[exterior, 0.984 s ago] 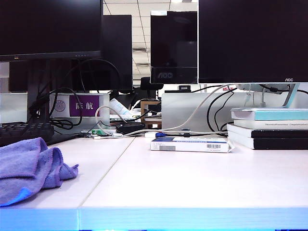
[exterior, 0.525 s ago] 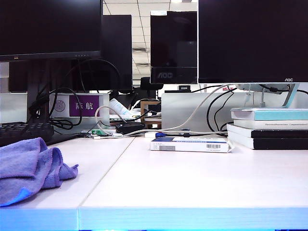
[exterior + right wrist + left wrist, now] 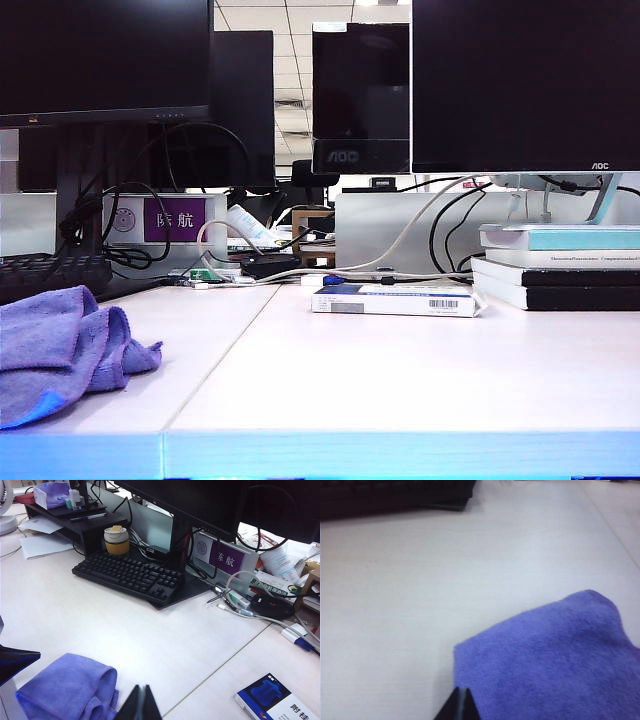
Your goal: Wipe the table from front to back using the rag.
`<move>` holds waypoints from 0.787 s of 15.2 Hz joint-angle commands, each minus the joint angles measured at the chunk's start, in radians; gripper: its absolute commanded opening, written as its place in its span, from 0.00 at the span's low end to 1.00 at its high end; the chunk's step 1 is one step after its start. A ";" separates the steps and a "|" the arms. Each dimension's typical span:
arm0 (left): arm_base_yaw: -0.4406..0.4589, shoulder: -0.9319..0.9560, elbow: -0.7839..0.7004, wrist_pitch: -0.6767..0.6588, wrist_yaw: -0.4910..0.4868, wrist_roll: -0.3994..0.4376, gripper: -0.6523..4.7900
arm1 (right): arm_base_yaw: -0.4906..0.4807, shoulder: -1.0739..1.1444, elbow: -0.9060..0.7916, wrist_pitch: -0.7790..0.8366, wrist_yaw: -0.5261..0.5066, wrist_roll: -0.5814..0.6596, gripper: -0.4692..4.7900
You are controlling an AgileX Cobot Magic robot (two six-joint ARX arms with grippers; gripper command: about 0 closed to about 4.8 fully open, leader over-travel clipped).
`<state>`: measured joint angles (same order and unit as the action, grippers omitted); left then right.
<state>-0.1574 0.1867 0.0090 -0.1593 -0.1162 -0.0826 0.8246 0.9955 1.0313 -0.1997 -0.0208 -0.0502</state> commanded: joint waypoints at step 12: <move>0.000 -0.001 -0.002 -0.016 0.016 -0.003 0.11 | -0.449 -0.504 -0.778 0.316 0.053 0.002 0.09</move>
<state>-0.1574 0.1867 0.0093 -0.1608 -0.1055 -0.0830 0.3935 0.5217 0.3035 0.0212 0.0071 -0.0498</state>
